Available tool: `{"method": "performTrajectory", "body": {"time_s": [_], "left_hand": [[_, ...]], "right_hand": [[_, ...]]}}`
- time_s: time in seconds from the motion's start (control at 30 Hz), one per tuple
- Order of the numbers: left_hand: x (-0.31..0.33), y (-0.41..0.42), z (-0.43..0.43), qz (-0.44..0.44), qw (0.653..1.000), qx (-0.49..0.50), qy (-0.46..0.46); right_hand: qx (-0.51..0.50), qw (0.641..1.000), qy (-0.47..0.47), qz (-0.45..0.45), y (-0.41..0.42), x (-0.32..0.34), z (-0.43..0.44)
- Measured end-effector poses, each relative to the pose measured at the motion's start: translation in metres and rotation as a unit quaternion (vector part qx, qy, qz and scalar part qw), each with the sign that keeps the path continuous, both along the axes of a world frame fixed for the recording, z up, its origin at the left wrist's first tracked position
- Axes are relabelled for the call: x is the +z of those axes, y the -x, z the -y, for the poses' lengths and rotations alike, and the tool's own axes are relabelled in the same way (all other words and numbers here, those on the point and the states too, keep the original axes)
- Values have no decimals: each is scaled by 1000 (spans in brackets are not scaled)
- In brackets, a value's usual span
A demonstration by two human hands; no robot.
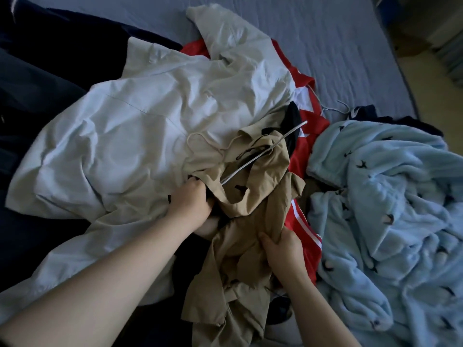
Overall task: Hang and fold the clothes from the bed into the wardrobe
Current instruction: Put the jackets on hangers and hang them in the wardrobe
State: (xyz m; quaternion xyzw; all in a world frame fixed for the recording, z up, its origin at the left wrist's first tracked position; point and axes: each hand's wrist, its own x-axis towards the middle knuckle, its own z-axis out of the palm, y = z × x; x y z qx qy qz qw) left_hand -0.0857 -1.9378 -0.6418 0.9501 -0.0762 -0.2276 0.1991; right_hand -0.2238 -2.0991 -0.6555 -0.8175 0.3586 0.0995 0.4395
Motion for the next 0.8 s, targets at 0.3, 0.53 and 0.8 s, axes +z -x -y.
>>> {"method": "performTrajectory", "body": {"time_s": [0.3, 0.53, 0.8], "left_hand": [[32, 24, 42, -3, 989, -12, 150], [60, 37, 47, -1, 974, -28, 227], [79, 58, 45, -20, 949, -125, 287]], "right_hand": [[-150, 985, 59, 60, 26, 28, 33], [-95, 962, -159, 201, 4, 89, 21], [-114, 958, -163, 206, -50, 115, 35]]}}
